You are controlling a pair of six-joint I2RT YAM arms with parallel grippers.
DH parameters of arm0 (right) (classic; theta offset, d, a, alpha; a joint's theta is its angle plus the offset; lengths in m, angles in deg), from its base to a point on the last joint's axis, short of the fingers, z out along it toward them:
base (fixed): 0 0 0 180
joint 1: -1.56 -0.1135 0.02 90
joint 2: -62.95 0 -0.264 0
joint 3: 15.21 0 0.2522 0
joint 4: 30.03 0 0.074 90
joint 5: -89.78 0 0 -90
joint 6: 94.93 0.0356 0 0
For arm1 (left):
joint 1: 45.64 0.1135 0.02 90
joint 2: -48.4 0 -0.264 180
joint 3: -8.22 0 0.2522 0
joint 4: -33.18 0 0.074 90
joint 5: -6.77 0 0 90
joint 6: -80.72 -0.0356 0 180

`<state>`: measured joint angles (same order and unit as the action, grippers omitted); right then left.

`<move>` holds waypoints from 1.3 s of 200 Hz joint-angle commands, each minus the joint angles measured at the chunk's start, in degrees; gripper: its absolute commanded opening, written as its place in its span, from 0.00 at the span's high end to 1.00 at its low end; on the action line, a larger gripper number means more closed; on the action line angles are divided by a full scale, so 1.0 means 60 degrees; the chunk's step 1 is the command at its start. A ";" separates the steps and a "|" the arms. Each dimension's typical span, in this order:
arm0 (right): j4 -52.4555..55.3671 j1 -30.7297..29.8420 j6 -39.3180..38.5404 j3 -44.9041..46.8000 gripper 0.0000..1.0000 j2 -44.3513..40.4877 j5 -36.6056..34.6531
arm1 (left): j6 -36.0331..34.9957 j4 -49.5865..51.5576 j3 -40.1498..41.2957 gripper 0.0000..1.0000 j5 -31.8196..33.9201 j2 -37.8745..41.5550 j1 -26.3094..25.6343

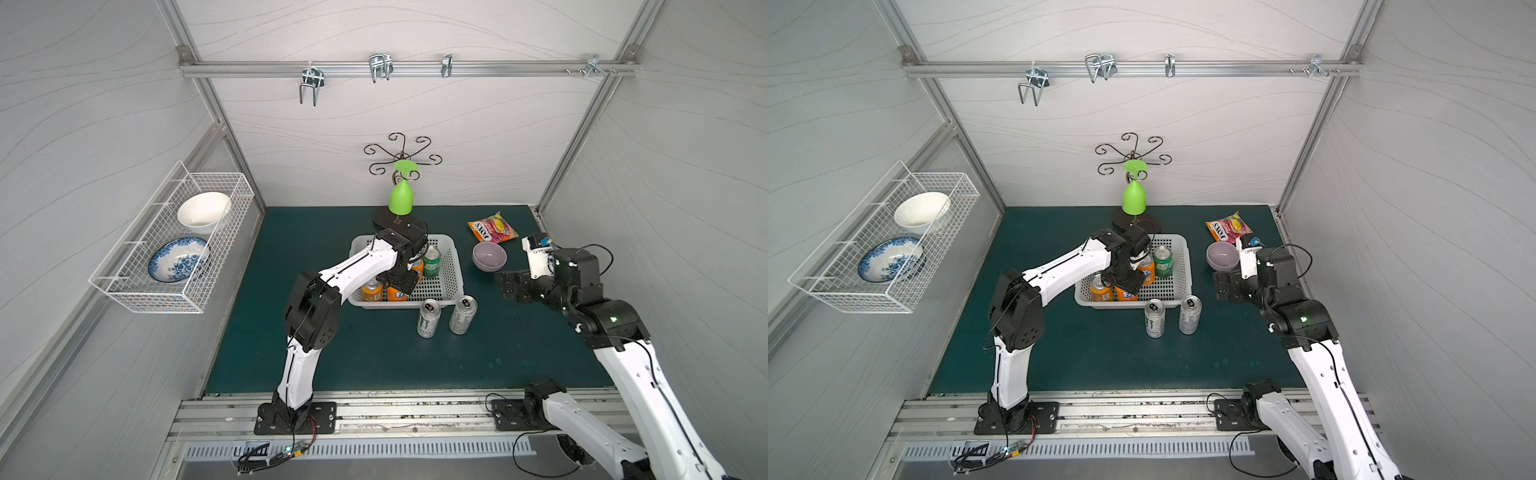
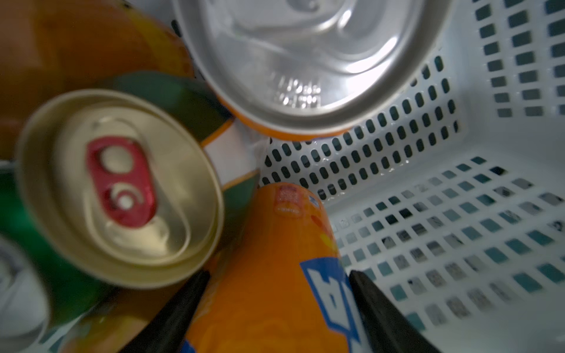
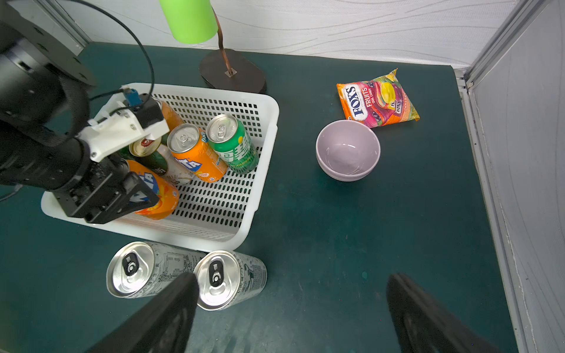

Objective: Take out the drinks from the basket
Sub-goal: Pick up the drink from the basket, then place the drink at the center of the board.

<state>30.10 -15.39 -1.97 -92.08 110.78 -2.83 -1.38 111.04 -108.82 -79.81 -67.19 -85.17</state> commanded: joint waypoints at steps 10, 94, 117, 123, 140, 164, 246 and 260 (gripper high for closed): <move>-0.0157 0.0035 -0.0133 0.0016 0.01 0.0005 0.0015 | -0.0201 0.0714 -0.0959 0.45 -0.0174 0.0996 -0.0055; -0.0148 0.0034 -0.0144 -0.0058 0.01 0.0115 -0.0041 | -0.0329 0.1733 -0.1423 0.46 -0.0191 0.2143 -0.0374; -0.0128 0.0040 -0.0164 -0.0065 0.01 0.0127 -0.0056 | -0.0287 0.1907 -0.1335 0.46 -0.0132 0.2521 -0.0563; -0.0127 0.0028 -0.0156 -0.0072 0.01 0.0109 -0.0048 | -0.0267 0.1952 -0.1281 0.46 -0.0107 0.2624 -0.0612; -0.0138 0.0036 -0.0157 -0.0072 0.01 0.0117 -0.0052 | -0.0198 0.2025 -0.1065 0.46 -0.0065 0.2939 -0.0750; -0.0126 0.0042 -0.0173 -0.0072 0.01 0.0106 -0.0063 | -0.0100 0.1995 -0.0550 0.46 -0.0029 0.3456 -0.0935; -0.0101 0.0041 -0.0172 -0.0087 0.01 0.0144 -0.0079 | 0.0741 0.0985 0.2068 0.46 -0.0070 0.5179 -0.1581; -0.0097 0.0041 -0.0171 -0.0101 0.01 0.0143 -0.0085 | 0.0913 0.0756 0.2463 0.46 -0.0100 0.5340 -0.1665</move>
<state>30.10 -15.39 -2.06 -92.08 111.59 -2.94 1.53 121.16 -95.56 -80.44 -38.19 -94.11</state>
